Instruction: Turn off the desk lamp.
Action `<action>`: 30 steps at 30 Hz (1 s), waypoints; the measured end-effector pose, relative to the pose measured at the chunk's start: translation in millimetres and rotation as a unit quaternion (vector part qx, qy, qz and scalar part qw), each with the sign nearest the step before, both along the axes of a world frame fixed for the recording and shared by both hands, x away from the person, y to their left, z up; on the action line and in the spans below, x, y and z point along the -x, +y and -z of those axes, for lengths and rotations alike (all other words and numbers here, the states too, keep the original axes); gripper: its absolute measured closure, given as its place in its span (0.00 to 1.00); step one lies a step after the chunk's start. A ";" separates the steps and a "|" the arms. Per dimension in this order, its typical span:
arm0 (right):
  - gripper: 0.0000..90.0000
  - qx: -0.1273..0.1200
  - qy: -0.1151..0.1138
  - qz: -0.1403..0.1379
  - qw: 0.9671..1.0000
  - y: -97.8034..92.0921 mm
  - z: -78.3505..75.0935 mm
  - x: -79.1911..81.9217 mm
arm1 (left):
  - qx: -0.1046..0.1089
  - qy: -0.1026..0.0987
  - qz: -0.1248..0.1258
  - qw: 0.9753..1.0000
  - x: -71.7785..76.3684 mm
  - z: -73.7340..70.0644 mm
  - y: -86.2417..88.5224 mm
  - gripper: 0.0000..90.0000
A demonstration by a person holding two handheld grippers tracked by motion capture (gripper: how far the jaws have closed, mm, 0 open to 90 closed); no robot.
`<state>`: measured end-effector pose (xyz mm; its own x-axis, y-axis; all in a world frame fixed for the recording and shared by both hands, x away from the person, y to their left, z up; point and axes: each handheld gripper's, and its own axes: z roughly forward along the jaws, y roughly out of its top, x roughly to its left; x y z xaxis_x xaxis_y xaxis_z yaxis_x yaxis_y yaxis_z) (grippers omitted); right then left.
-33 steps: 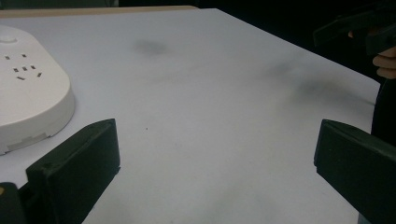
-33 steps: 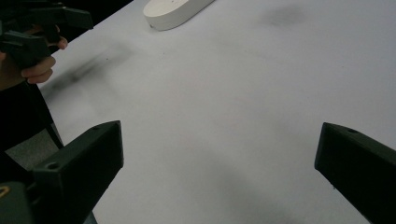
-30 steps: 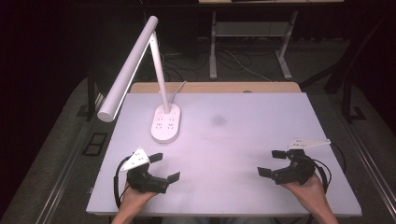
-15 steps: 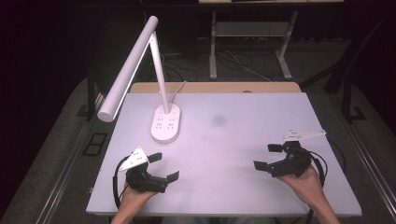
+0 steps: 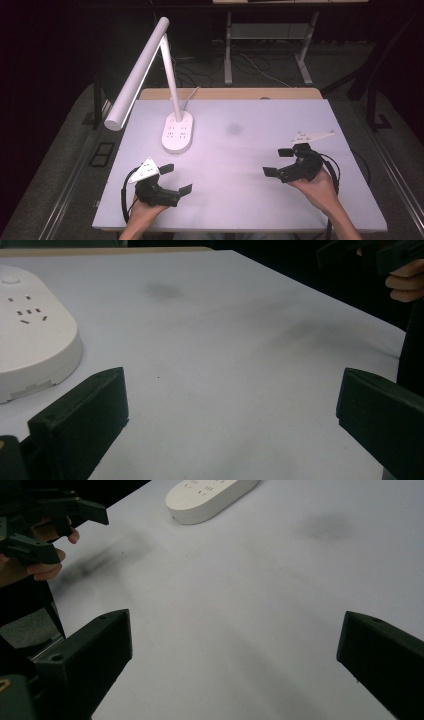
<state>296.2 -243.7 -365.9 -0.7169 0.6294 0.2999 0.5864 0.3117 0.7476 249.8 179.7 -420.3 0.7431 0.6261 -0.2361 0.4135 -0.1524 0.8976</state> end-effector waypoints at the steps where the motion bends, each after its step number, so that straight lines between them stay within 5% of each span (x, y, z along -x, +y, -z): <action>1: 0.01 0.001 -0.001 -0.003 1.000 3.5 -1.6 -2.9 | 0.002 0.000 -0.001 1.000 0.0 0.0 -0.1 0.00; 30: 0.01 0.000 -0.011 -0.062 0.998 74.1 -32.8 -50.1 | 0.004 -0.001 -0.004 1.000 -0.2 0.1 1.0 0.00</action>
